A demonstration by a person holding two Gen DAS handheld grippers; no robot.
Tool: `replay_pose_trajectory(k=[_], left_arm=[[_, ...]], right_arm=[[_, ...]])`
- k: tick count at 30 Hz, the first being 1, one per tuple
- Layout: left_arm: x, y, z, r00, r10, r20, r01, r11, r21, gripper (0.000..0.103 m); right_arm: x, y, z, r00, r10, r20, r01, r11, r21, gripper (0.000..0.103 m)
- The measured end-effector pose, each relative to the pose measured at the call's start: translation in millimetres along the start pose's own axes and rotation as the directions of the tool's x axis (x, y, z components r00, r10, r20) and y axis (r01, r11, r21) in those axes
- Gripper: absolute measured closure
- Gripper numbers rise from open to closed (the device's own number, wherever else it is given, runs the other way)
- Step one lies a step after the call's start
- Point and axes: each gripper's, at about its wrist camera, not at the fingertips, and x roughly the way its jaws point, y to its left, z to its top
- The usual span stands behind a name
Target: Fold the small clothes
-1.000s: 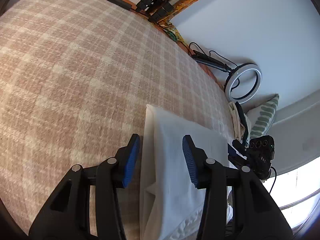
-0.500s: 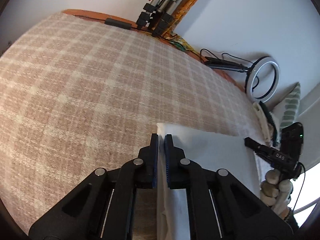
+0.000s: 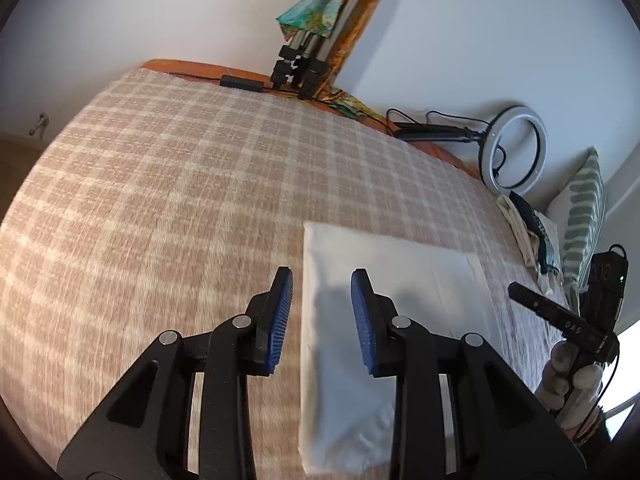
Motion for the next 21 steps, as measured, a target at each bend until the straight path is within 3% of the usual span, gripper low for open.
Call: replay_pose_trajectory(k=[3, 8, 10, 16, 20, 21], left_arm=[[-4.6, -10.4, -21.2, 0.999, 0.04, -0.029, -0.039, 0.998, 0.043, 0.074], [10.7, -4.6, -63.5, 0.975, 0.168, -0.144, -0.161, 0.985, 0.059, 0.073], [2.7, -6.5, -72.4, 0.97, 0.21, -0.118, -0.202, 0.976, 0.083, 0.069], [-31.4, -0.6, -78.2, 0.975, 0.196, -0.107, -0.198, 0.98, -0.007, 0.069], [-62.2, -11.3, -62.5, 0.987, 0.149, -0.064, -0.154, 0.986, -0.066, 0.069], [-70.7, -17.0, -56.6, 0.989, 0.144, -0.042, -0.147, 0.987, -0.069, 0.064]], right_arm=[[-21.9, 5.3, -12.8, 0.999, 0.01, 0.039, -0.009, 1.0, -0.012, 0.076], [-33.9, 30.1, -38.6, 0.998, 0.059, -0.028, -0.06, 0.996, -0.071, 0.076], [-30.5, 36.6, -51.3, 0.995, 0.067, -0.079, -0.074, 0.994, -0.086, 0.076], [-13.8, 49.3, -86.5, 0.966, 0.022, -0.257, -0.053, 0.992, -0.115, 0.076], [-33.8, 50.5, -88.9, 0.965, 0.042, -0.257, -0.07, 0.992, -0.103, 0.076], [-38.2, 51.4, -87.3, 0.968, 0.043, -0.245, -0.069, 0.992, -0.102, 0.076]])
